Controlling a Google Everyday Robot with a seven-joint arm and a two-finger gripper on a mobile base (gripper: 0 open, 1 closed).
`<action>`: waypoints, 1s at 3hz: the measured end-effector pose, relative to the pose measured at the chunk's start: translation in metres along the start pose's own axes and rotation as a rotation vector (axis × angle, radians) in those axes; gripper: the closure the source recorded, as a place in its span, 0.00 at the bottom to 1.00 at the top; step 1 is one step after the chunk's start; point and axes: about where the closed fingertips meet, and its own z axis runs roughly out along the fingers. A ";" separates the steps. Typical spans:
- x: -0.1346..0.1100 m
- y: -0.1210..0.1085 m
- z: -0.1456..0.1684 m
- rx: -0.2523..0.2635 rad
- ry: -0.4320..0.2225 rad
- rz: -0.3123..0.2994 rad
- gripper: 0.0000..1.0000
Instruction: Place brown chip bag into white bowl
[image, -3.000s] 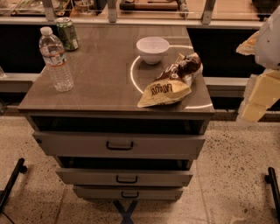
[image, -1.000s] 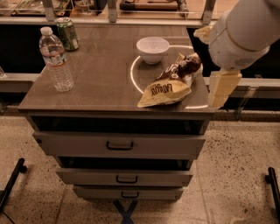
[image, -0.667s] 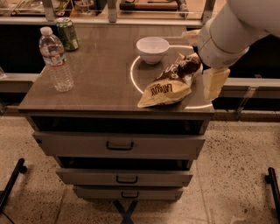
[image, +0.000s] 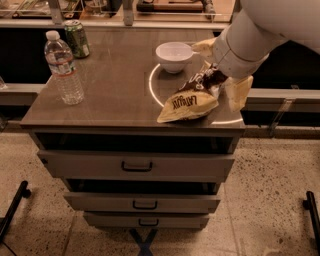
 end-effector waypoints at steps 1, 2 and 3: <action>0.000 -0.005 0.016 -0.037 0.015 -0.097 0.00; 0.002 -0.008 0.036 -0.054 -0.008 -0.220 0.00; 0.002 -0.008 0.036 -0.055 -0.008 -0.241 0.18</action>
Offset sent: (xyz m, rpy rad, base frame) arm 0.0428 0.0132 -0.0471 -0.1896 0.0442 0.3315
